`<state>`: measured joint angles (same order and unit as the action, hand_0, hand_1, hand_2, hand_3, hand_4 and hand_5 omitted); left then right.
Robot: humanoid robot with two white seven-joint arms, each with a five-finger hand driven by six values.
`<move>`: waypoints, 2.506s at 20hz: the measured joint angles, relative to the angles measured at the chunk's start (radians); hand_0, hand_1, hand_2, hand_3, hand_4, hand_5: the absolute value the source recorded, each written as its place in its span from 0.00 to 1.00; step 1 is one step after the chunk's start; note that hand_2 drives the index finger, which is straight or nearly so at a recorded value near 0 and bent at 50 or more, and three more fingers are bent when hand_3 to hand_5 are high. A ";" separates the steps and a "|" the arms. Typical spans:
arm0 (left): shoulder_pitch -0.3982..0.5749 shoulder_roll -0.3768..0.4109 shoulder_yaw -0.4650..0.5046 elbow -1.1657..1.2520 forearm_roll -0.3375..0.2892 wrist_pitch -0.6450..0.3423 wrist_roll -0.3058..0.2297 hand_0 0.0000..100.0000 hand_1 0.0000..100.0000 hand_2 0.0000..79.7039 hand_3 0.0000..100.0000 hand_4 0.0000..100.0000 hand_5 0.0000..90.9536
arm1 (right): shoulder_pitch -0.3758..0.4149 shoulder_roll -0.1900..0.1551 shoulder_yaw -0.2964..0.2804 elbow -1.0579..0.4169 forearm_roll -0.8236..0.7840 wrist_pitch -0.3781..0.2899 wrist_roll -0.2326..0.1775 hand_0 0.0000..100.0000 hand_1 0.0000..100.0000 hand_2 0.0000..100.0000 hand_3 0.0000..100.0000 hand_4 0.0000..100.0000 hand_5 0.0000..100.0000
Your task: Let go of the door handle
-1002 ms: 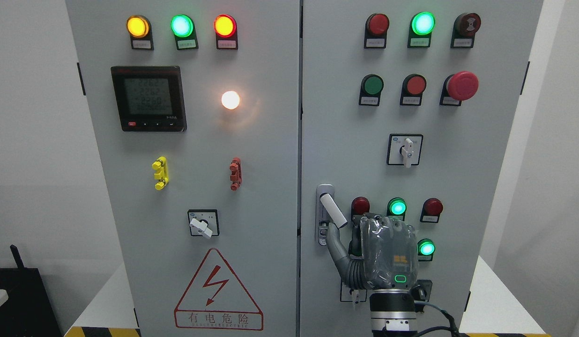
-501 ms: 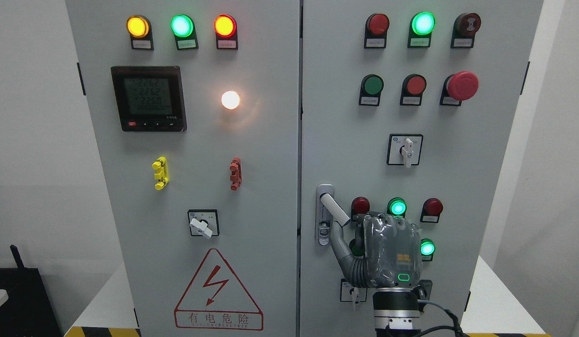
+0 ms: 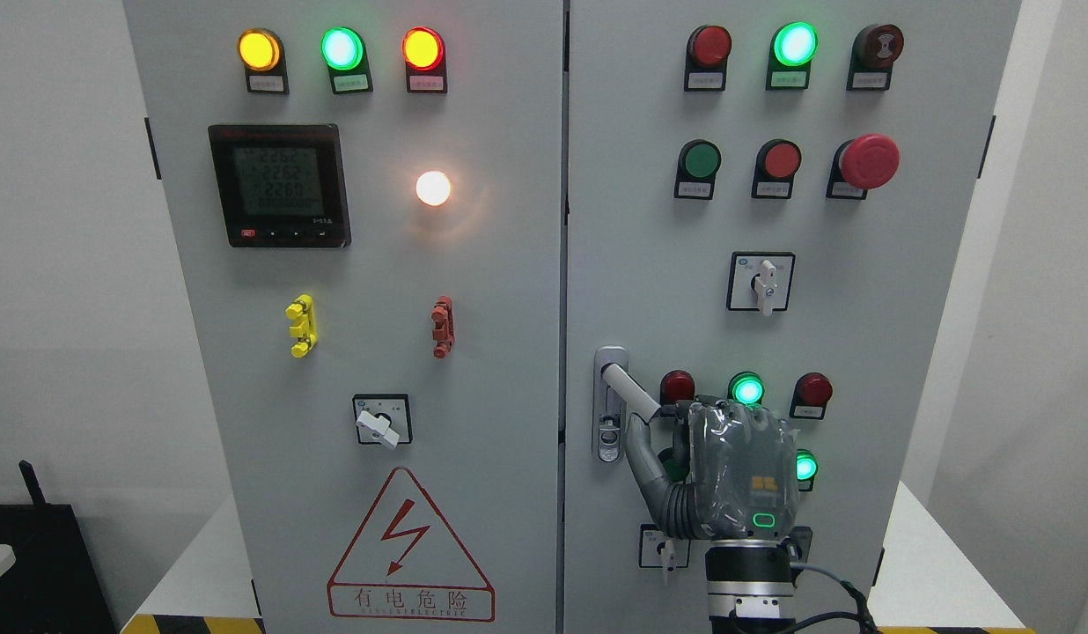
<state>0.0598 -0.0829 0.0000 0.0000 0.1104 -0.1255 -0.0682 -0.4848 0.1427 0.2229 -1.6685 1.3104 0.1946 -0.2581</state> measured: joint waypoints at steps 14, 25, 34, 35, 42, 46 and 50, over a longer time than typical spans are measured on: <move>0.000 0.000 0.000 0.000 0.000 0.000 0.000 0.12 0.39 0.00 0.00 0.00 0.00 | -0.007 -0.003 -0.013 -0.002 0.001 0.001 0.000 0.56 0.35 1.00 1.00 1.00 0.97; 0.000 0.000 0.000 0.000 0.000 0.000 0.000 0.12 0.39 0.00 0.00 0.00 0.00 | -0.019 -0.003 -0.021 -0.003 0.000 -0.001 0.003 0.56 0.35 1.00 1.00 1.00 0.97; 0.000 0.000 0.000 0.000 0.000 0.000 0.000 0.12 0.39 0.00 0.00 0.00 0.00 | -0.032 -0.002 -0.028 -0.002 0.000 -0.001 0.006 0.57 0.34 1.00 1.00 1.00 0.97; 0.000 0.000 0.000 0.000 0.000 0.000 0.000 0.12 0.39 0.00 0.00 0.00 0.00 | -0.032 -0.002 -0.028 -0.002 0.000 -0.001 0.006 0.57 0.34 1.00 1.00 1.00 0.97; 0.000 0.000 0.000 0.000 0.000 0.000 0.000 0.12 0.39 0.00 0.00 0.00 0.00 | -0.034 -0.001 -0.031 -0.002 -0.001 -0.001 0.007 0.57 0.34 1.00 1.00 1.00 0.97; 0.000 0.000 0.000 0.000 0.000 0.000 0.000 0.12 0.39 0.00 0.00 0.00 0.00 | -0.027 -0.001 -0.031 -0.002 -0.002 -0.004 0.010 0.57 0.34 1.00 1.00 1.00 0.97; 0.000 0.000 0.000 0.000 0.000 0.000 0.000 0.12 0.39 0.00 0.00 0.00 0.00 | -0.011 -0.001 -0.029 -0.003 -0.004 -0.006 0.007 0.58 0.34 1.00 1.00 1.00 0.97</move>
<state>0.0598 -0.0829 0.0000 0.0000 0.1103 -0.1254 -0.0682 -0.4959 0.1422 0.1934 -1.6712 1.3066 0.1885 -0.2514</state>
